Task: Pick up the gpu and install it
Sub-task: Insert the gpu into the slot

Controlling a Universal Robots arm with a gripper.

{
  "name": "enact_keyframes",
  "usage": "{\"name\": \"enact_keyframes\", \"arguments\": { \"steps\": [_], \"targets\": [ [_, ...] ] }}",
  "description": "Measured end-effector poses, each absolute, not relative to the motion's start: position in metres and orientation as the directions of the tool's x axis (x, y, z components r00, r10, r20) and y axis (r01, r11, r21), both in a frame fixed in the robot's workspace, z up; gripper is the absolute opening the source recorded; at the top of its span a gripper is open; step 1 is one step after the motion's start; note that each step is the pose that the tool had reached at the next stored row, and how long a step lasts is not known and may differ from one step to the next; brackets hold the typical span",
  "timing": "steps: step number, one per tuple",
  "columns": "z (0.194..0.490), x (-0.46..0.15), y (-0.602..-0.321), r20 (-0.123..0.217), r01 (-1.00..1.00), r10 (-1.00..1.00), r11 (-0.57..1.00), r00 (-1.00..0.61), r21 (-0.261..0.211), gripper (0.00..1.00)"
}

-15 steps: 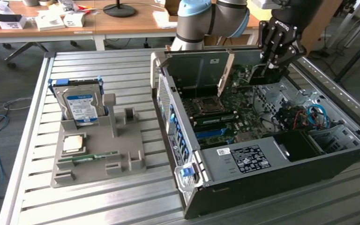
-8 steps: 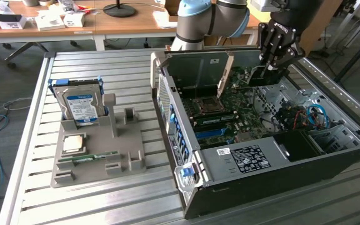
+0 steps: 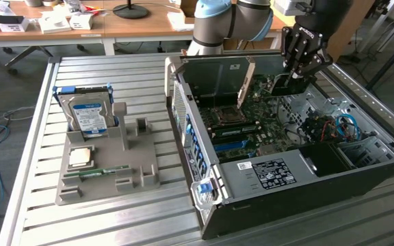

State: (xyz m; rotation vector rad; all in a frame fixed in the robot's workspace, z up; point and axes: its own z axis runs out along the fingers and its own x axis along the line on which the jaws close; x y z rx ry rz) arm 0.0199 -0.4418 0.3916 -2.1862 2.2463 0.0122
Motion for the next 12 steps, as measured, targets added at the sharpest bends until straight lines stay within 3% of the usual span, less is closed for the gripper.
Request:
{"name": "enact_keyframes", "arguments": {
  "steps": [12],
  "targets": [
    [0.3844, 0.0199, -0.4418, -0.011, -1.000, -1.000, 0.027, -0.027, 0.001, 0.26]
  ]
}}
